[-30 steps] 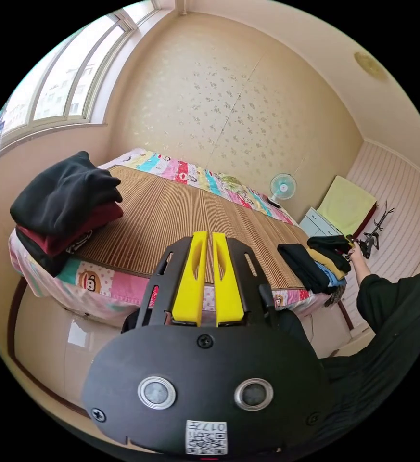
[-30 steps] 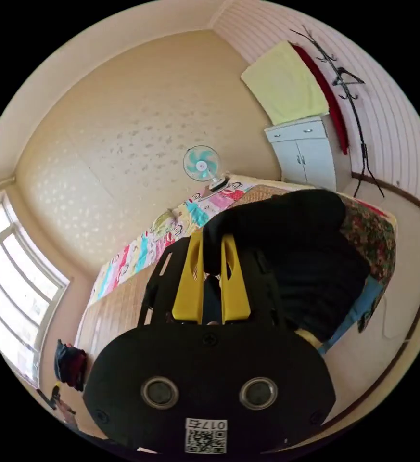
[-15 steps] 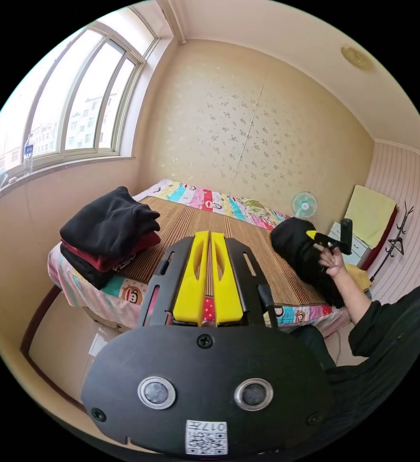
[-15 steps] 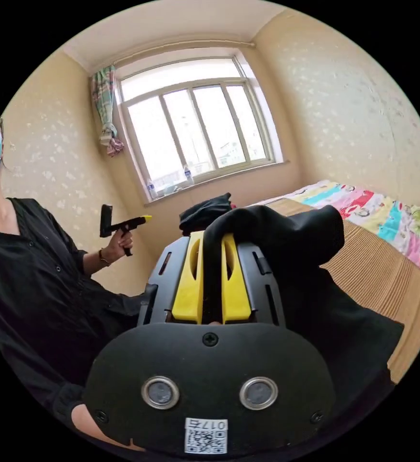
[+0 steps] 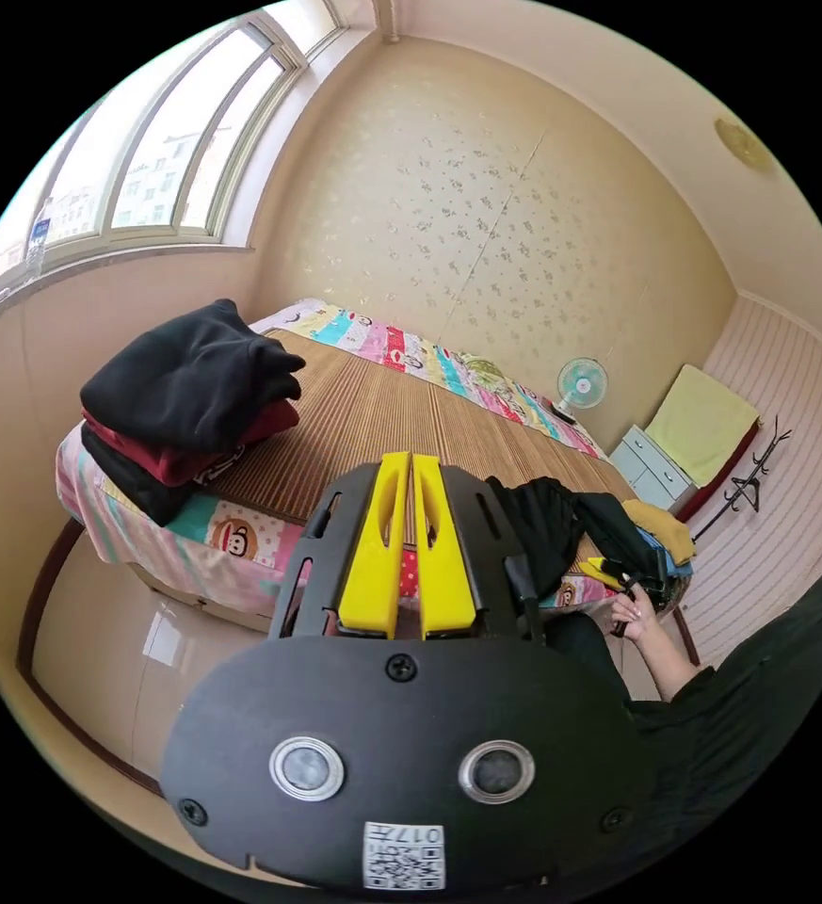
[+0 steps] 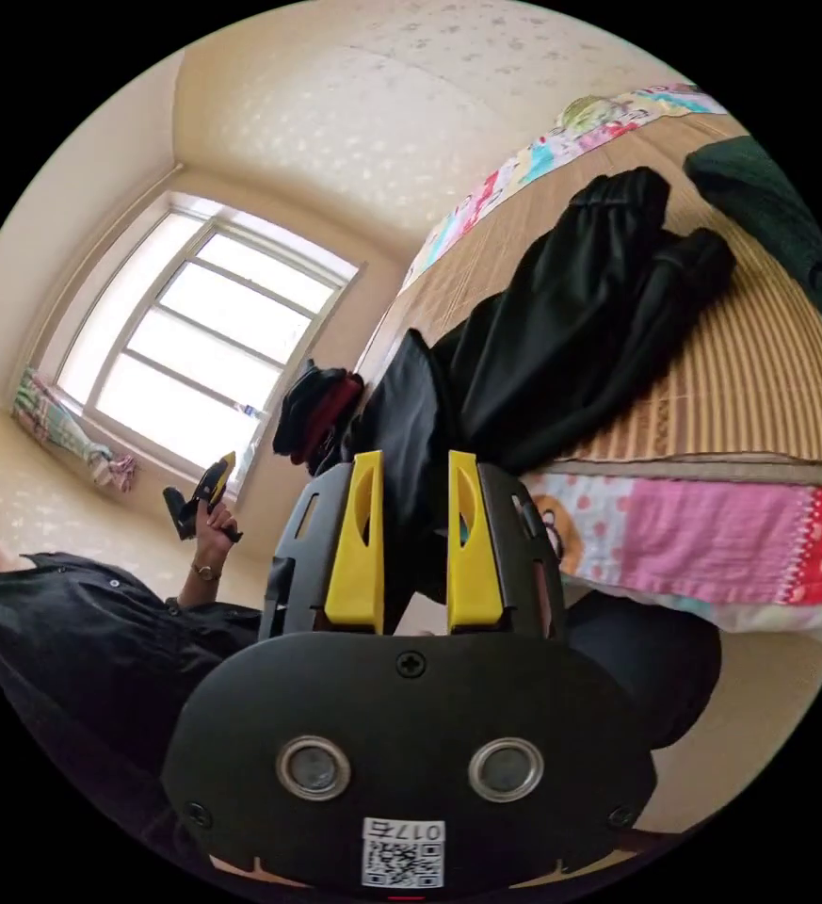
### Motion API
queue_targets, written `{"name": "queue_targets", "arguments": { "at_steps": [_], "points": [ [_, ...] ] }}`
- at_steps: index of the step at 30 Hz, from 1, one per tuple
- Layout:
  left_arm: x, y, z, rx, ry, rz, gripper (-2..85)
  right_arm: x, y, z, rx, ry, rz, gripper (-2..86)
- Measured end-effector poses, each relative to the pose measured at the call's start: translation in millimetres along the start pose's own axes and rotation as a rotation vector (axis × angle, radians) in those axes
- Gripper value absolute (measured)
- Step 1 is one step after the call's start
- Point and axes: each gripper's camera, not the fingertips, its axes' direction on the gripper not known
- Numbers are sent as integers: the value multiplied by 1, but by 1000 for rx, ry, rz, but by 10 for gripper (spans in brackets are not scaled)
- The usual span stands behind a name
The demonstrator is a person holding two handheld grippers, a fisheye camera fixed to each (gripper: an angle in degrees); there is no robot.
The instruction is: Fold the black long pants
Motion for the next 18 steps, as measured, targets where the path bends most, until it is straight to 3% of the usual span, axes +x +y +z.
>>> {"name": "queue_targets", "arguments": {
  "at_steps": [3, 6, 9, 11, 14, 18],
  "points": [
    [9, -4, 29, -53, 93, 18, -9, 57, -27, -32, 130, 71, 203, 142],
    [23, -6, 50, -85, 185, 41, -8, 85, -48, -32, 164, 11, 276, 156],
    [36, -8, 69, -136, 244, 68, 0, 100, -63, -18, 163, 35, 329, 126],
    [41, -8, 78, -171, 263, 84, 7, 113, -62, -13, 209, -61, 382, 100],
    [45, -10, 90, -228, 278, 105, 20, 118, -58, -10, 256, -305, 337, 53],
    [50, -21, 100, -257, 344, 152, 46, 50, -50, -27, 230, -451, 12, 30]
  ]
}}
